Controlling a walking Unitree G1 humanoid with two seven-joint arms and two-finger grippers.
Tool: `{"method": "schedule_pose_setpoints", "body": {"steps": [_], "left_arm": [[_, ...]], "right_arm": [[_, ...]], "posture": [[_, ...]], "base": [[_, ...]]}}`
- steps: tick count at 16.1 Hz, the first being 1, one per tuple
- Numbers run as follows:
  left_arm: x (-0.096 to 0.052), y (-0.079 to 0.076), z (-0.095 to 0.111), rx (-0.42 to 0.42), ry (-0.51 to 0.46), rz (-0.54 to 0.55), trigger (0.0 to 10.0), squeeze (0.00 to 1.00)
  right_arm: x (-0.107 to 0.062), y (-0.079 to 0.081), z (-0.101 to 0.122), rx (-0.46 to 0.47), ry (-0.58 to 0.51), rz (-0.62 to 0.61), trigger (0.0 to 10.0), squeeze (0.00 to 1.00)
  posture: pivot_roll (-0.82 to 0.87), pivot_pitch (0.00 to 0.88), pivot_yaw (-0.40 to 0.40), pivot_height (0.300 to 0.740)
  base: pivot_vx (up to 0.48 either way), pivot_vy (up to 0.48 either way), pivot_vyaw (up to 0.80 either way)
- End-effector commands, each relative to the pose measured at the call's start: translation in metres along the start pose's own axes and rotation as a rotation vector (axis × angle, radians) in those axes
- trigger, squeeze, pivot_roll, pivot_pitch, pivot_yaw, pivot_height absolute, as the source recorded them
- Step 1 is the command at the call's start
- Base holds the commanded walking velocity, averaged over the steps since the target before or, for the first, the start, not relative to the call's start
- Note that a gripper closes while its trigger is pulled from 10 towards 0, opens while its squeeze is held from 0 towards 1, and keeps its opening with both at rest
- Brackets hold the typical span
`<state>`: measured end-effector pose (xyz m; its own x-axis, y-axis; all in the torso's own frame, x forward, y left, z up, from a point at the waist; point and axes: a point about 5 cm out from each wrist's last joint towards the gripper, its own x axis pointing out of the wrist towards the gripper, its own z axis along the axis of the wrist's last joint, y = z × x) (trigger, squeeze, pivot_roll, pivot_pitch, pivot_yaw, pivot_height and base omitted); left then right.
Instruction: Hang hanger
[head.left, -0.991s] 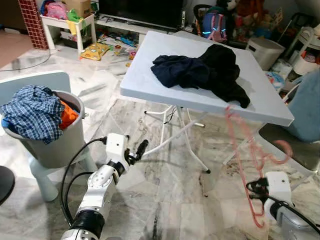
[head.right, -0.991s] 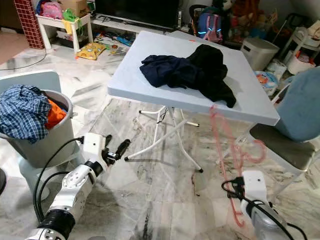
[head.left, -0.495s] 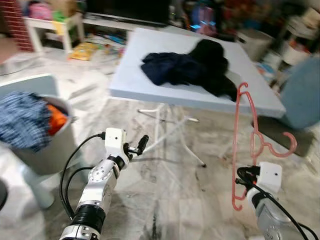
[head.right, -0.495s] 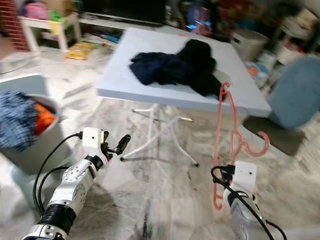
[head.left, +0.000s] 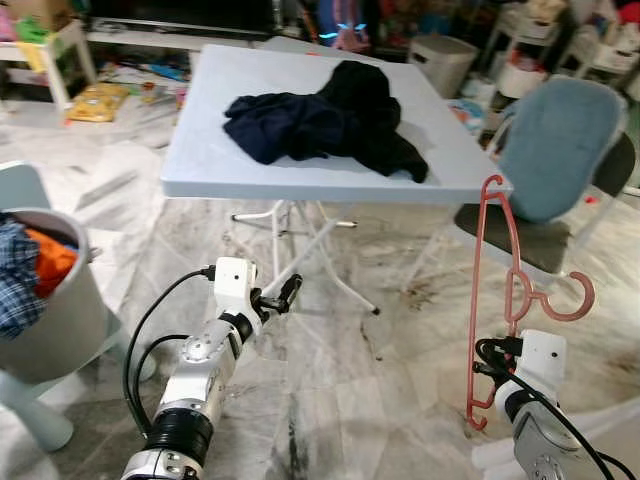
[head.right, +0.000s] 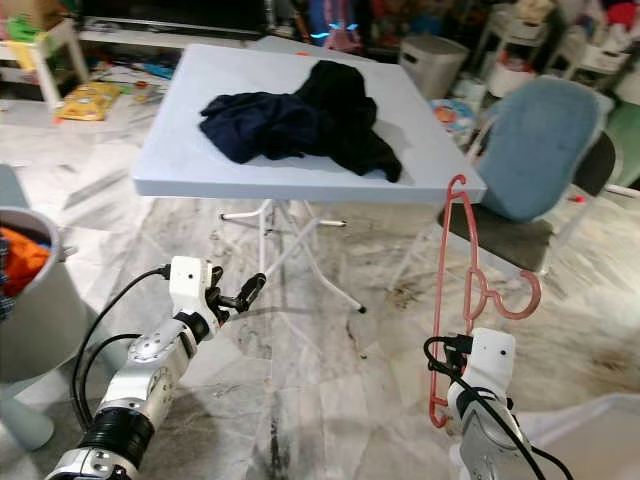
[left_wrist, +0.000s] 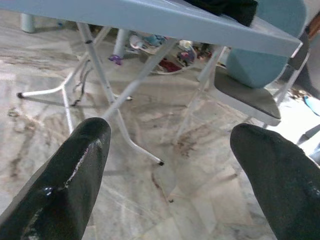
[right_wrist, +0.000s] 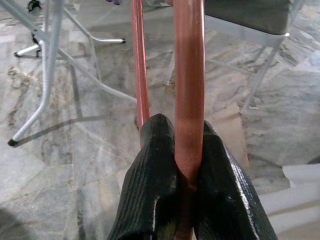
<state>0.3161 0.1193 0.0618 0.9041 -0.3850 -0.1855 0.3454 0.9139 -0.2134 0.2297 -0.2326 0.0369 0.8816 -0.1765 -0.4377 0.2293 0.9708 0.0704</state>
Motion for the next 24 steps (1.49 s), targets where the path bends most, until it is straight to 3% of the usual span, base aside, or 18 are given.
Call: {"method": "schedule_pose_setpoints", "body": {"steps": [1, 9, 24], "left_arm": [[0.003, -0.004, 0.006, 0.008, -0.012, -0.013, 10.0, 0.00], [0.006, -0.007, 0.007, 0.016, 0.003, -0.029, 10.0, 0.00], [0.015, -0.017, 0.009, 0.051, 0.014, -0.070, 10.0, 0.00]], "right_arm": [[0.000, -0.001, 0.011, -0.009, -0.036, -0.010, 10.0, 0.00], [0.001, -0.003, 0.011, -0.021, -0.035, -0.026, 10.0, 0.00], [0.002, -0.005, 0.013, -0.044, -0.044, -0.103, 10.0, 0.00]], "posture": [[0.16, 0.000, -0.147, 0.740], [0.15, 0.000, -0.143, 0.740], [0.14, 0.000, -0.130, 0.740]], "base": [[0.000, 0.000, -0.76], [0.000, 0.226, -0.76], [0.000, 0.379, -0.76]]}}
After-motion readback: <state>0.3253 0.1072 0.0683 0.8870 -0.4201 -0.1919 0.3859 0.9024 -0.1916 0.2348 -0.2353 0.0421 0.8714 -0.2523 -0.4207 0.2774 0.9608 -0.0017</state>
